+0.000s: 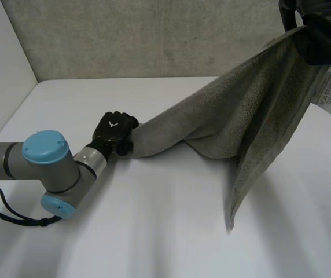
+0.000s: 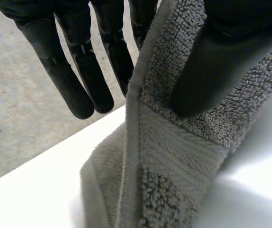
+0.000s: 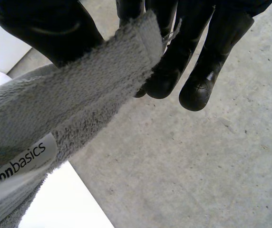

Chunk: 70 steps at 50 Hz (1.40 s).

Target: Fold the towel.

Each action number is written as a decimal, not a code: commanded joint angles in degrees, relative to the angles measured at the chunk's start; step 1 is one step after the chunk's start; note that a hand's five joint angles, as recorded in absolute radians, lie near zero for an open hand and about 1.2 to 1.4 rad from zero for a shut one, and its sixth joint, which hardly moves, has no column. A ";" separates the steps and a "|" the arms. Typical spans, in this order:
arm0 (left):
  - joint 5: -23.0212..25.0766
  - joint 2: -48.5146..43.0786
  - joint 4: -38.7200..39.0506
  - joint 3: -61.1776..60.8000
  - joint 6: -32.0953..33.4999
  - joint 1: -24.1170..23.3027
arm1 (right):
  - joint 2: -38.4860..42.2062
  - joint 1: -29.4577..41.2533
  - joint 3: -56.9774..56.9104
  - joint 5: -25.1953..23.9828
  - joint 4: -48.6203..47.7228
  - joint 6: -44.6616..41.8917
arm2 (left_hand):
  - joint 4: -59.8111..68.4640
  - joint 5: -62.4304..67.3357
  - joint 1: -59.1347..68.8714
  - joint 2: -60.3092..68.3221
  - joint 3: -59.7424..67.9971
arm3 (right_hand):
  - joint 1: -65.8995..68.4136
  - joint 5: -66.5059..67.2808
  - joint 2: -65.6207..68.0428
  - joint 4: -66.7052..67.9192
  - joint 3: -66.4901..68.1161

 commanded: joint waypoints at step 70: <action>0.27 16.87 -7.15 20.58 -8.88 11.01 | 38.76 3.61 -31.25 1.27 -6.96 -10.69 | 11.03 10.78 10.83 10.76 10.73 | 3.51 2.35 3.05 2.56 2.67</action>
